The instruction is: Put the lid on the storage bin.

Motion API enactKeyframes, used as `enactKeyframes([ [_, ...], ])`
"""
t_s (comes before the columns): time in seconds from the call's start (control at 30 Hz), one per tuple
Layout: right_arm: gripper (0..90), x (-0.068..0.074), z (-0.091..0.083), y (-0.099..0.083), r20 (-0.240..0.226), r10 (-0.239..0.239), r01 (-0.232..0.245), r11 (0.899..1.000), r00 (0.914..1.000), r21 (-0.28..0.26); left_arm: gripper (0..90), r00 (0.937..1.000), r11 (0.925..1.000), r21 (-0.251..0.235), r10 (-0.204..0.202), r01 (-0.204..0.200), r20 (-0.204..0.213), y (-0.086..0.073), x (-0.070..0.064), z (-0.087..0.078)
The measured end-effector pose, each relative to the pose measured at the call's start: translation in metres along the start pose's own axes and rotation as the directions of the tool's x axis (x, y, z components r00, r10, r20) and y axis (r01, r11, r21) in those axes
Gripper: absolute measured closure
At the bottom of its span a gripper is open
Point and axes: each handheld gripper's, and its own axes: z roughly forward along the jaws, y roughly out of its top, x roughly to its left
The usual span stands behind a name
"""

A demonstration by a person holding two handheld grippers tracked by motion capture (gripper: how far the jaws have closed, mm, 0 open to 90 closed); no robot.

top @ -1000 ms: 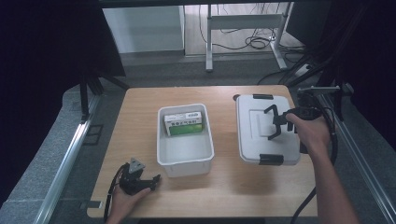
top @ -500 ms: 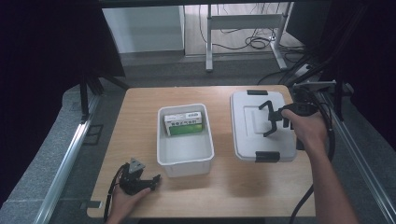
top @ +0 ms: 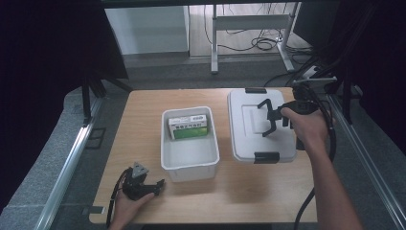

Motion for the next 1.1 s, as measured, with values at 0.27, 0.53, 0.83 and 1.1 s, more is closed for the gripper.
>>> enactKeyframes([
  [0.27, 85.0, 0.014, 0.006, 0.001, -0.015, -0.018, 0.018, 1.000, 0.9997, 0.004, 12.1, 1.0000, 1.0000, 0.003, 0.003, -0.003, 0.001, 0.000, 0.000, 0.000],
  [0.53, 85.0, 0.030, 0.013, 0.002, -0.028, -0.026, 0.027, 0.999, 0.9993, 0.019, 12.1, 1.0000, 1.0000, 0.000, 0.000, 0.000, 0.001, 0.000, 0.000, 0.000],
  [0.83, 84.9, 0.044, 0.015, 0.004, -0.040, -0.037, 0.037, 0.999, 0.9985, 0.019, 12.1, 1.0000, 1.0000, 0.000, 0.000, 0.000, 0.000, 0.000, 0.000, 0.000],
  [1.1, 84.9, 0.054, 0.019, 0.005, -0.043, -0.049, 0.050, 0.998, 0.9979, 0.030, 12.1, 1.0000, 1.0000, -0.001, 0.000, 0.000, 0.000, 0.000, 0.000, 0.000],
])
